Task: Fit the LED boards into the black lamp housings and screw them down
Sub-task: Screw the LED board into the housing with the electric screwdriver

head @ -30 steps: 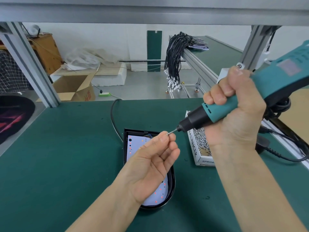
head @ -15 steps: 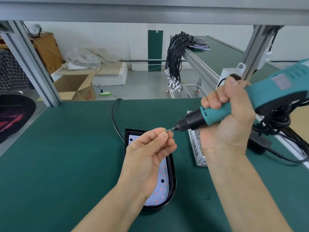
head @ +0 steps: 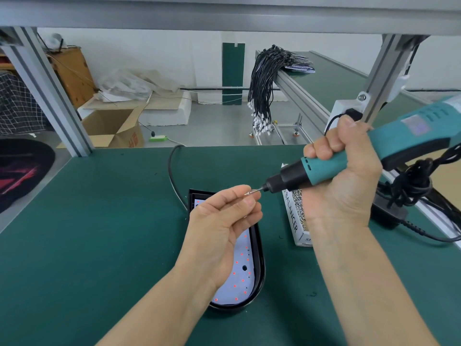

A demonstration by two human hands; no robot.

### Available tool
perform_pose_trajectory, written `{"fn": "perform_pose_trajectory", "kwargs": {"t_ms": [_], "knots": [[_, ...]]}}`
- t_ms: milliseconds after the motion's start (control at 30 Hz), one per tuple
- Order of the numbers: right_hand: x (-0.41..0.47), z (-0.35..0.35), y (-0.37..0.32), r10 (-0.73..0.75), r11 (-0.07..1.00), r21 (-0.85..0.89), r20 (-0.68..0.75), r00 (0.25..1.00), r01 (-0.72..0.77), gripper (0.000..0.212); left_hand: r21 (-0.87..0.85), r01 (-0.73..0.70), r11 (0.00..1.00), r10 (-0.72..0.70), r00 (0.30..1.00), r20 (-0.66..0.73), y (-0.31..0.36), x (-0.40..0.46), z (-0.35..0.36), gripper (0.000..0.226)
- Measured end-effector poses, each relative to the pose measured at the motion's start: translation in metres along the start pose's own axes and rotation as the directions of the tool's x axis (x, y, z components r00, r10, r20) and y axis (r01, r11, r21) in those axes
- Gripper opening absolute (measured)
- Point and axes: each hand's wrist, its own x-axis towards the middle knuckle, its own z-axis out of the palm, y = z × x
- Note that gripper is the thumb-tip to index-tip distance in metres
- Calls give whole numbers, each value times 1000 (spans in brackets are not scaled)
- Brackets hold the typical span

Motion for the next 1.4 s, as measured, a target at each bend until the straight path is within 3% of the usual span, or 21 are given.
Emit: {"fn": "perform_pose_trajectory", "kwargs": {"t_ms": [100,200,267,333,400,433,567,733,900,1100,1400], "knots": [[1,-1,0,9,1000,1,2,1000,-9,31,52,9,999,-9,1000,9,2,-2,-1,44],[4,-4,-1,23,1000,-9,13,1000,-23,34,297,-80,952,107,991,-75,17,2,-18,57],[4,-9,1,30,998,-49,5,1000,-30,36,590,-117,799,271,946,-179,34,12,-36,47],[2,-15,7,54,995,-87,-9,999,-54,34,838,-28,546,383,897,-220,46,23,-56,48],[-1,-21,15,84,990,-112,-28,996,-86,33,920,55,389,349,915,-202,48,30,-68,63],[-1,-24,19,96,987,-125,-39,995,-101,33,924,82,373,287,937,-199,45,33,-70,75],[0,-30,31,130,983,-122,-58,990,-136,32,923,129,363,187,960,-207,32,43,-77,102],[9,-31,36,130,981,-138,-53,990,-136,31,828,197,526,39,966,-255,30,51,-80,113],[18,-37,31,133,974,-176,-71,989,-144,34,710,237,663,-58,962,-267,36,53,-81,83],[23,-40,38,154,975,-155,-51,987,-160,32,718,206,665,-149,978,-143,36,55,-77,33],[18,-44,61,198,951,-238,-11,980,-195,33,766,183,616,-137,983,-125,33,61,-68,31]]}}
